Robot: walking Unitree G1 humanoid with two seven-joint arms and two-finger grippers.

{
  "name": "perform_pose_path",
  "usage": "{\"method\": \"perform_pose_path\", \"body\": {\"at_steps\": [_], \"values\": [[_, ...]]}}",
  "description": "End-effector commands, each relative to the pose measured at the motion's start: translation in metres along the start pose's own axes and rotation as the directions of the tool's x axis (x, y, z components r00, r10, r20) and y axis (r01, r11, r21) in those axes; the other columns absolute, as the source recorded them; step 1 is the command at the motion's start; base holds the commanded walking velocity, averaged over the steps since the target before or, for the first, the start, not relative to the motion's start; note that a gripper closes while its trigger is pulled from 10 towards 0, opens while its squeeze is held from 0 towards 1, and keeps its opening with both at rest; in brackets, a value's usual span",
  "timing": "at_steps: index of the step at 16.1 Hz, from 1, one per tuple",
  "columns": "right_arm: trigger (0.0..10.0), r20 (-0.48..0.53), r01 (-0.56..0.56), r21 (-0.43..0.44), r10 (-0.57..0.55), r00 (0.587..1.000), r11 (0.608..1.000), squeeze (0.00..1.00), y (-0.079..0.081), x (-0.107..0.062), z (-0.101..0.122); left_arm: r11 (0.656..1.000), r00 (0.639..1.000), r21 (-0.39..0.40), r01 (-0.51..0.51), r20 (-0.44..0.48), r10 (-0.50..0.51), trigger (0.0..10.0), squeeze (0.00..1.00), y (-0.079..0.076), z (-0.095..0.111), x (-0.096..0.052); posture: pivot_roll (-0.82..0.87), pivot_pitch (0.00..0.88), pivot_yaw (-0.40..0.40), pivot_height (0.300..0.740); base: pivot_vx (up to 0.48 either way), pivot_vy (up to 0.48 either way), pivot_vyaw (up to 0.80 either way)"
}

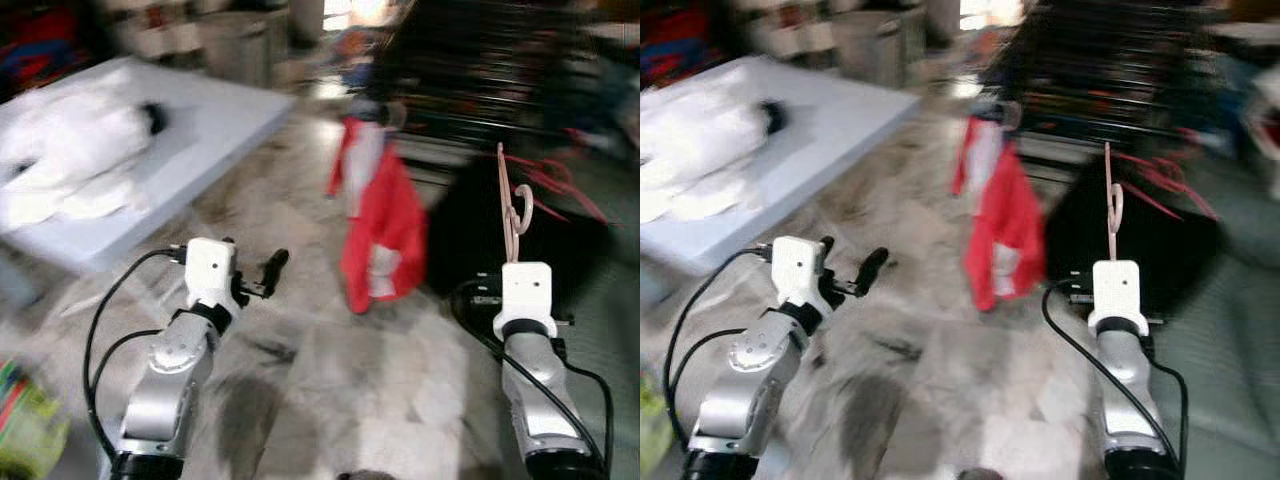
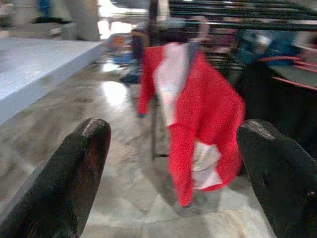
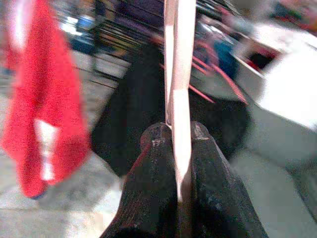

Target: Hang hanger

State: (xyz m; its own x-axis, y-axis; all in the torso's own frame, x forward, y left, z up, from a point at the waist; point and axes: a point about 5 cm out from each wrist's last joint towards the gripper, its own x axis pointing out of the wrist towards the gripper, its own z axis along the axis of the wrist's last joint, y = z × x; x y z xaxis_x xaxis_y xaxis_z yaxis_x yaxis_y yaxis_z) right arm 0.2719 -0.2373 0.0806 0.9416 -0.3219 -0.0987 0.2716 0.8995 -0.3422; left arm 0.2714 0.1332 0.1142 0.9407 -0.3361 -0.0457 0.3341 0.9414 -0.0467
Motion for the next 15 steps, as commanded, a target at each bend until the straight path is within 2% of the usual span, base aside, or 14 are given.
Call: {"method": "perform_pose_path", "body": {"at_steps": [1, 3, 7, 10, 13, 15], "values": [[10.0, -0.012, 0.019, -0.005, -0.020, 1.000, 1.000, 0.00, -0.0040, 0.0019, -0.0007, 1.000, 1.000, 0.003, 0.024, 0.014, -0.024, 10.0, 0.00, -0.0036, 0.0028, 0.0026, -0.02, 0.000, 0.014, 0.740, 0.431, 0.000, -0.63], [10.0, -0.017, 0.019, 0.002, -0.019, 1.000, 1.000, 0.00, -0.0038, 0.0020, -0.0011, 1.000, 1.000, 0.005, 0.030, 0.009, -0.030, 10.0, 0.00, -0.0046, 0.0021, 0.0029, -0.02, 0.000, 0.014, 0.740, 0.429, 0.000, -0.56], [10.0, -0.030, 0.017, 0.009, -0.016, 0.999, 1.000, 0.00, -0.0027, 0.0029, -0.0021, 0.999, 0.999, 0.003, 0.040, 0.000, -0.040, 10.0, 0.00, -0.0066, 0.0009, 0.0033, -0.02, 0.000, 0.014, 0.740, 0.299, 0.264, -0.48], [10.0, -0.053, -0.005, 0.003, 0.005, 0.999, 1.000, 0.00, 0.0002, 0.0010, -0.0069, 1.000, 0.999, -0.002, 0.031, -0.010, -0.031, 10.0, 0.00, -0.0073, -0.0006, 0.0027, -0.02, 0.000, 0.012, 0.740, 0.250, 0.410, 0.00], [10.0, -0.045, 0.001, 0.003, 0.000, 0.999, 1.000, 0.00, 0.0005, -0.0001, -0.0058, 0.999, 0.999, -0.001, 0.038, -0.013, -0.038, 10.0, 0.00, -0.0096, 0.0005, 0.0019, -0.01, 0.000, 0.010, 0.740, 0.000, 0.428, 0.00], [10.0, -0.029, -0.005, 0.003, 0.005, 1.000, 1.000, 0.00, 0.0017, -0.0066, -0.0057, 1.000, 1.000, 0.026, -0.009, -0.014, 0.009, 10.0, 0.00, -0.0081, 0.0006, 0.0009, -0.01, 0.000, 0.003, 0.740, 0.000, 0.000, 0.00]]}}
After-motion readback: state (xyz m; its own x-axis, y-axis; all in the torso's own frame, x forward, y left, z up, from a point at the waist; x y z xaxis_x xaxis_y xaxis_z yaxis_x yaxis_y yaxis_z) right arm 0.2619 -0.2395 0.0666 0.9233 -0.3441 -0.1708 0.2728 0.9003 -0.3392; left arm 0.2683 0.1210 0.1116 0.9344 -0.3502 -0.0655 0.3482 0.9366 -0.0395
